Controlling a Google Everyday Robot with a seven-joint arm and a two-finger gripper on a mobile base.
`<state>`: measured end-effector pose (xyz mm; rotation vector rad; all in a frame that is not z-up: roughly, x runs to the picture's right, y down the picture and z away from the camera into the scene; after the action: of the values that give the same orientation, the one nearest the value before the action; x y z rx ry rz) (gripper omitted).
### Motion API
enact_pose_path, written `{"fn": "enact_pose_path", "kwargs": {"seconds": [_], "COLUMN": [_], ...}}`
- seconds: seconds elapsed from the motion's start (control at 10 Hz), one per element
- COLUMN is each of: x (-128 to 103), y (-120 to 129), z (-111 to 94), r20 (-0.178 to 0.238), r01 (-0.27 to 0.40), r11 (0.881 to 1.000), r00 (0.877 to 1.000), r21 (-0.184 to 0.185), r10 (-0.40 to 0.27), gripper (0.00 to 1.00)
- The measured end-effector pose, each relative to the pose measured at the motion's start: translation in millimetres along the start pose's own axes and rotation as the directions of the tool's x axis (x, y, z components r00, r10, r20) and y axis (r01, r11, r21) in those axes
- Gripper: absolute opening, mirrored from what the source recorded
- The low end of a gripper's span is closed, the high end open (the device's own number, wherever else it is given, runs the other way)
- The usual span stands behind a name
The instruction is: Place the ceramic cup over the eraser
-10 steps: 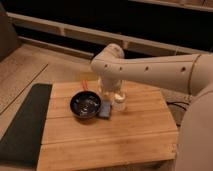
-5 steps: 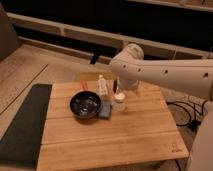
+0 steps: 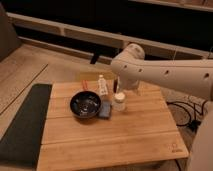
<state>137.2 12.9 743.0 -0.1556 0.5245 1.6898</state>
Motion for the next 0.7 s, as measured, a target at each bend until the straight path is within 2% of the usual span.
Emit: {"fn": "enact_pose_path", "kwargs": {"seconds": [0.1,0.3,0.5,0.7], "x": [-12.9,-26.9,-33.8,-32.1], "y": [-7.3,-1.4,13.7,33.8], "z": [9.7,21.5,33.2,44.4], "r20": [0.013,0.029,0.035,0.029], "r01": [-0.009,0.003,0.021,0.042], "r11": [1.0,1.0,1.0,0.997], "r00": [1.0,1.0,0.999,0.999], "r21": [0.024,0.022,-0.013,-0.07], "r10": [0.008,-0.003,-0.02,-0.04], "gripper": [0.65,0.65,0.65,0.65]}}
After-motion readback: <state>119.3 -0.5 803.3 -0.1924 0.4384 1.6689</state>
